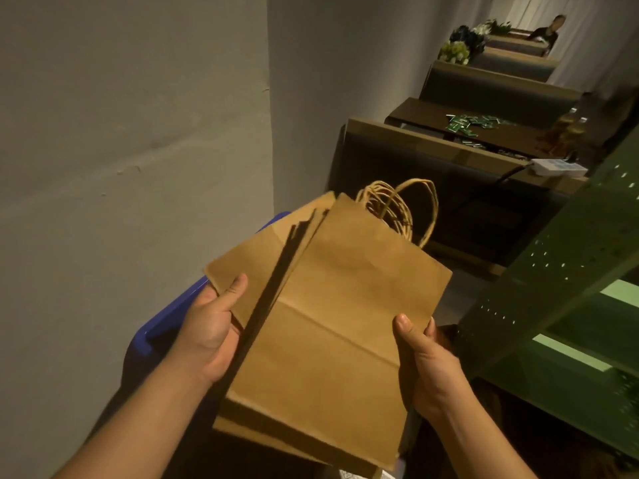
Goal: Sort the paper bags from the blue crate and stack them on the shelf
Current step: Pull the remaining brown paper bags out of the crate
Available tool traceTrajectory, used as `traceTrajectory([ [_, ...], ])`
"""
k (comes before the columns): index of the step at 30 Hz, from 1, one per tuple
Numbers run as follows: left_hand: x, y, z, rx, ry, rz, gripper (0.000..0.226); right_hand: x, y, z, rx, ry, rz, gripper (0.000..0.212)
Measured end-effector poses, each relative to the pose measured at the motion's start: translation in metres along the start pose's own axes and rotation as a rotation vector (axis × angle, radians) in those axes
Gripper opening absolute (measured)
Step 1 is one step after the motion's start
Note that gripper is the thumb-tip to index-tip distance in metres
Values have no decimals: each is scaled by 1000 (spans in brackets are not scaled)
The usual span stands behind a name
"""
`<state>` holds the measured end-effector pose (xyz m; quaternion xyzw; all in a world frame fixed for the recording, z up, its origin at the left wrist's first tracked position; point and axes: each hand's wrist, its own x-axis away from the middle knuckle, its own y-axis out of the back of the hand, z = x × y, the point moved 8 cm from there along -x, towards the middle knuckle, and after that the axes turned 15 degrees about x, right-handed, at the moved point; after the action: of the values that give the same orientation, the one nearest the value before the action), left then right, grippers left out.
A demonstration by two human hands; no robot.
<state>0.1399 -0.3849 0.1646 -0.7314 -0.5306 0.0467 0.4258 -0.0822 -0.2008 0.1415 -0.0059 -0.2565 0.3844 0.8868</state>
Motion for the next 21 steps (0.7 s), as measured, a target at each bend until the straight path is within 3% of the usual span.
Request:
traceTrajectory([
  [3,1,11,5,69,71,-32,42,3,5,-9,-94,-84,-42,48],
  [6,10,18,16,50,124,-45,12,2,8,-13,-167,-107,-73,35],
  [7,16,13,20,74,149,-18,11,2,7,-15,-198,-113,-74,26],
  [11,29,9,30,168,134,18,29,1,5,-17,-249,-114,-78,19],
  [14,29,16,36,139,122,33,59,1,5,-18,-196,-133,-87,36],
  [15,31,14,33,117,117,45,60,1,5,-20,-179,-145,-87,40],
  [18,32,-8,30,224,223,345,22,2,4,-21,-136,-180,-69,49],
  [20,19,12,18,247,169,339,57,1,3,-20,-104,-193,-51,49],
  [21,16,21,19,212,199,333,63,2,1,-19,-87,-195,-30,47],
])
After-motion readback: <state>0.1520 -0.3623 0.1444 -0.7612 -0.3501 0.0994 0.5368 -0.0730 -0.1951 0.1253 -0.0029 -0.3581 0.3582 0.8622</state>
